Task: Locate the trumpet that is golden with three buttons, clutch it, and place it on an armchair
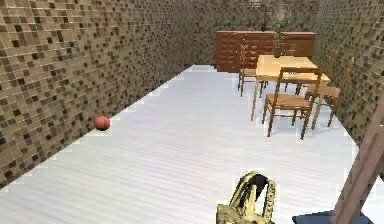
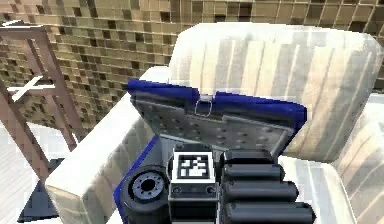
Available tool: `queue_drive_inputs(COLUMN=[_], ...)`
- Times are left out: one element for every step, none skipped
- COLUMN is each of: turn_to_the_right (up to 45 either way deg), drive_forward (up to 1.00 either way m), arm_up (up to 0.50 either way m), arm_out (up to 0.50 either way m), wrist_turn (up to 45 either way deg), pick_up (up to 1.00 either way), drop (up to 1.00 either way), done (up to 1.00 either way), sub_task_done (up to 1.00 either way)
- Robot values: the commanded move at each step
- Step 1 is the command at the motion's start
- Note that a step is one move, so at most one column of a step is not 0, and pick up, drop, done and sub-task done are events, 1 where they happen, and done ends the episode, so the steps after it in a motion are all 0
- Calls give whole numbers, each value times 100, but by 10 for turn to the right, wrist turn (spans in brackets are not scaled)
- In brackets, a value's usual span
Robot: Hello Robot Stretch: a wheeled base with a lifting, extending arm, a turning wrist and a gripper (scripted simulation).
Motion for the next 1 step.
queue_drive_inputs(turn_to_the_right=[-420], drive_forward=[0], arm_up=[0], arm_out=[0], wrist_turn=[0], pick_up=[0], drop=[0], done=[0], sub_task_done=[0])
